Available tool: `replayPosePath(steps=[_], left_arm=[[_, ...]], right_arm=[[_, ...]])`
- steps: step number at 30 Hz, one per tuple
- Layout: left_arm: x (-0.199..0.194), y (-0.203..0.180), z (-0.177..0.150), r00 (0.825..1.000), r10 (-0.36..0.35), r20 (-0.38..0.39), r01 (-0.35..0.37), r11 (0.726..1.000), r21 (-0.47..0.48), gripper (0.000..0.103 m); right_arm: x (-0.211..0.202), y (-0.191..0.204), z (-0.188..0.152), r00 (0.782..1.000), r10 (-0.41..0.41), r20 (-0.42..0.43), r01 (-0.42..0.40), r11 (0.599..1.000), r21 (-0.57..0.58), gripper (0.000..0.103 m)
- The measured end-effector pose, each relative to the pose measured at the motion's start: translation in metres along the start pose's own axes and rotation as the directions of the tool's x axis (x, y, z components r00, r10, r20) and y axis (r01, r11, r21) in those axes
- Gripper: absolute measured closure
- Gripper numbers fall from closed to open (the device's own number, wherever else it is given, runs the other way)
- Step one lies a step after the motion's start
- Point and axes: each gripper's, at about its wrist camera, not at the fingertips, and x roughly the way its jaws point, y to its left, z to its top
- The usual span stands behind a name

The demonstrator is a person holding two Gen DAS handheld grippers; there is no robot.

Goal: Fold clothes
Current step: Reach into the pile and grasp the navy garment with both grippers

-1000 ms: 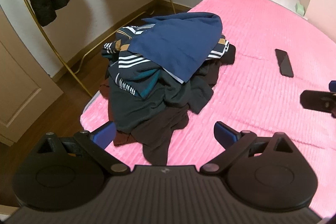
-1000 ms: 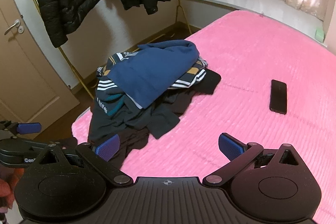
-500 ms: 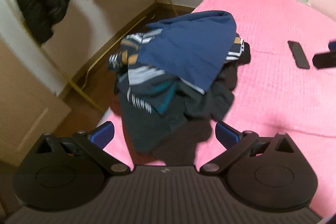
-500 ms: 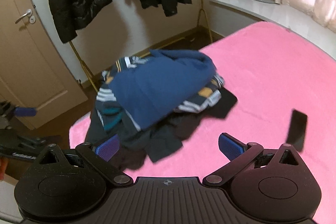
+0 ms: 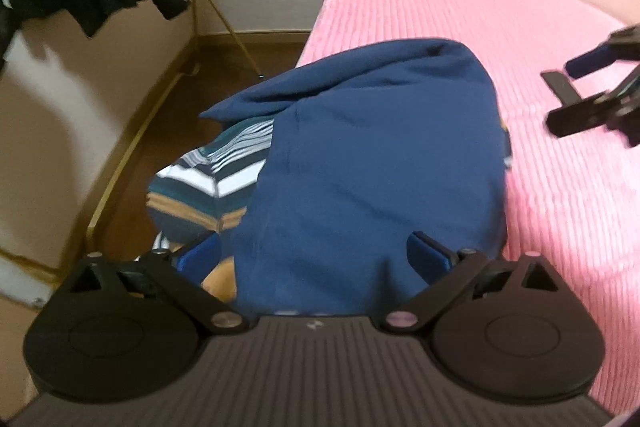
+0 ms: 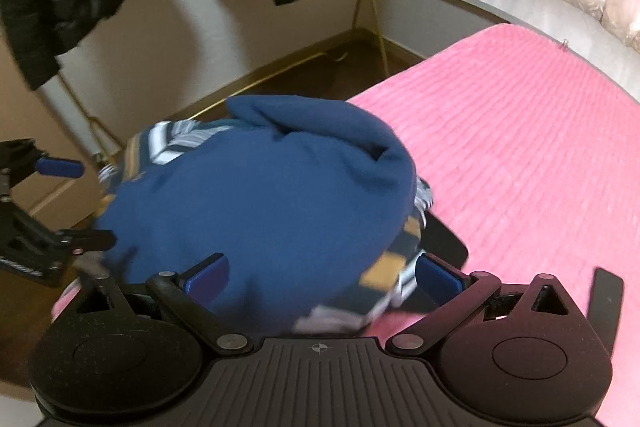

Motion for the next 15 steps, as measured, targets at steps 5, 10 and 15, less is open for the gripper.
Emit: replayPosePath(steps=[5, 10, 15], left_arm=[[0.039, 0.027, 0.007, 0.997, -0.075, -0.016, 0.073, 0.994, -0.079, 0.011], [0.048, 0.024, 0.003, 0.99, -0.142, -0.011, 0.141, 0.987, -0.076, 0.037], [0.023, 0.015, 0.008, 0.988, -0.15, 0.043, 0.152, 0.988, -0.038, 0.103]], right_arm=[[0.062, -0.02, 0.021, 0.999, -0.032, -0.032, 0.032, 0.999, 0.018, 0.028], [0.065, -0.028, 0.023, 0.999, -0.041, -0.018, 0.041, 0.998, 0.046, 0.092], [0.008, -0.03, 0.026, 0.996, -0.016, 0.091, 0.006, 0.995, 0.099, 0.098]])
